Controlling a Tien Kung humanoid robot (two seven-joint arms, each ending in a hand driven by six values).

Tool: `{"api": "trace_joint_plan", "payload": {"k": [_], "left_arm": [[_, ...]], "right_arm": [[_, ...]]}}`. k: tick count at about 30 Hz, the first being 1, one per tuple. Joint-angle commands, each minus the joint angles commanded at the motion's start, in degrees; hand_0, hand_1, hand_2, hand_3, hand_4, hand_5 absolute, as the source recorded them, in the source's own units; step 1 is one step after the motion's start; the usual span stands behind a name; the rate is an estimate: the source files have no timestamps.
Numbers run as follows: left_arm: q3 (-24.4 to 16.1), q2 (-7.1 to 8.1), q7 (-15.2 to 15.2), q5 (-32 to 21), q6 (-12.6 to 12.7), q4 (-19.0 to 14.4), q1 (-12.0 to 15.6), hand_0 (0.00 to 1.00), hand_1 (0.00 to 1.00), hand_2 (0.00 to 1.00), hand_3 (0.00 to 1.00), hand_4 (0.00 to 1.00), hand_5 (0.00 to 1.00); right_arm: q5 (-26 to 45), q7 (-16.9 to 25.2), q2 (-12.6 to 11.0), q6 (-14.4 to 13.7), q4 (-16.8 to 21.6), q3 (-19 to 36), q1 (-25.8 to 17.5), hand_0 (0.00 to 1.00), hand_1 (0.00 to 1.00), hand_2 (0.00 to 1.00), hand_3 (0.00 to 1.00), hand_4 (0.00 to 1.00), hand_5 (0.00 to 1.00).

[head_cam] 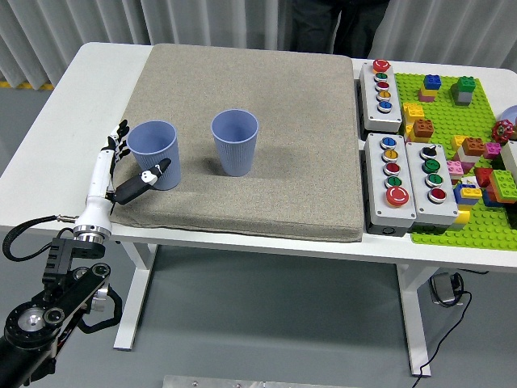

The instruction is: Pick cup pour cup place

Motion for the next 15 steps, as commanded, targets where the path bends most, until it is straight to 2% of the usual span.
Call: {"api": "trace_joint_plan", "payload": {"k": [3, 6, 15], "left_arm": [[0.0, 0.61, 0.2, 0.1, -0.4, -1.1, 0.2, 0.851, 0.923, 0.998, 0.998, 0.970, 0.416], [0.5, 2.02, 0.8, 0.2, -1.6, -3.0, 0.4, 0.860, 0.935, 0.998, 0.998, 0.976, 0.425], [0.0, 3.56, 1.0, -0.6, -1.8, -7.4, 1.4, 0.864, 0.938, 0.998, 0.998, 0.987, 0.452]], "right_arm": [[-0.2, 0.0, 0.0, 0.0, 0.0, 0.1, 0.1, 0.701, 0.681, 0.609, 0.599, 0.020, 0.392], [-0.3, 0.1, -0.1, 0.0, 0.0, 0.3, 0.2, 0.701, 0.681, 0.608, 0.598, 0.019, 0.389], [-0.1, 0.1, -0.2, -0.1, -0.1, 0.3, 0.5, 0.701, 0.681, 0.608, 0.598, 0.019, 0.389]]}}
